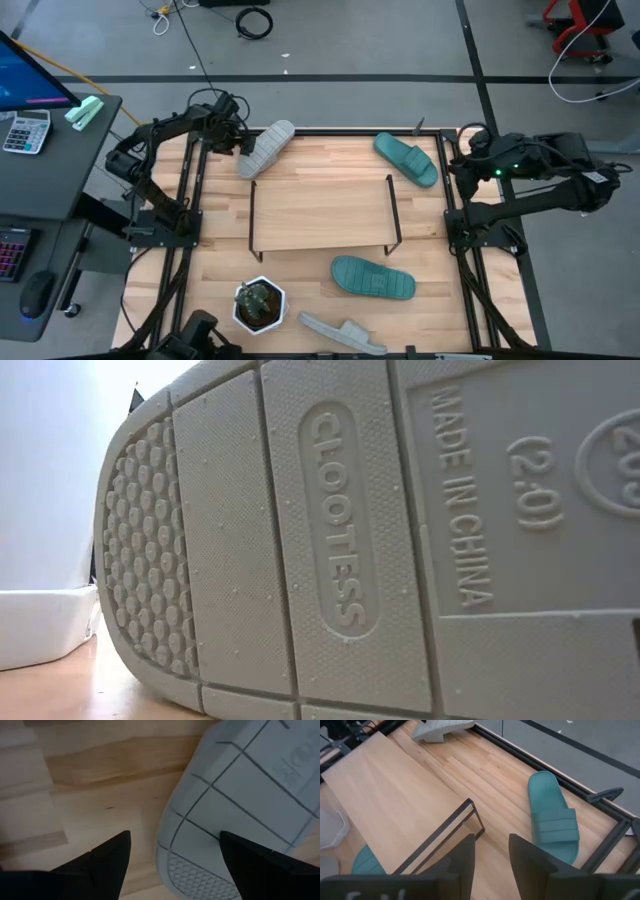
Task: Pick and place slides into the shelf
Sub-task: Put the top gray slide on the shelf
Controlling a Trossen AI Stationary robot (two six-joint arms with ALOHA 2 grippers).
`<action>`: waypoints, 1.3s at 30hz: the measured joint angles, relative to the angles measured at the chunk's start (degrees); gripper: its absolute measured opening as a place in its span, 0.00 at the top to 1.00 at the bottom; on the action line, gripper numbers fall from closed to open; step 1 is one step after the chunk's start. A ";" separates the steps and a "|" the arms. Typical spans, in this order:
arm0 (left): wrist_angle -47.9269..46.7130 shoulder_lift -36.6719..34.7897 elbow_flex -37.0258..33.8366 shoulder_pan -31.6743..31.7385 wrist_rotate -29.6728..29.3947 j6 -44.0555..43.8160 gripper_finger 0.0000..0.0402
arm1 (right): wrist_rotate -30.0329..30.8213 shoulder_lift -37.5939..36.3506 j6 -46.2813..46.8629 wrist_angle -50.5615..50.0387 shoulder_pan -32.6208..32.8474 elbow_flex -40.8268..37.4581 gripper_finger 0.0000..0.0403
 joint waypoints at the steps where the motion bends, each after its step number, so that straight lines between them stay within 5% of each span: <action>1: -0.06 0.78 0.00 0.08 0.02 0.51 0.22 | 0.00 0.36 0.00 0.00 0.00 0.00 0.68; 13: 2.25 3.61 0.00 -0.07 3.92 0.47 0.29 | 0.28 2.98 -0.09 0.02 0.02 0.00 0.68; 30: 1.08 3.61 0.04 -0.45 5.60 1.53 0.75 | 1.12 2.95 -0.11 0.07 0.00 0.00 0.69; 36: -0.53 3.14 0.11 -2.21 1.04 5.33 0.95 | 2.51 2.95 -0.11 0.07 0.00 0.00 0.69; 39: -0.64 2.30 0.01 -3.31 -0.18 5.55 0.97 | 2.60 2.95 -0.13 0.07 0.00 0.00 0.69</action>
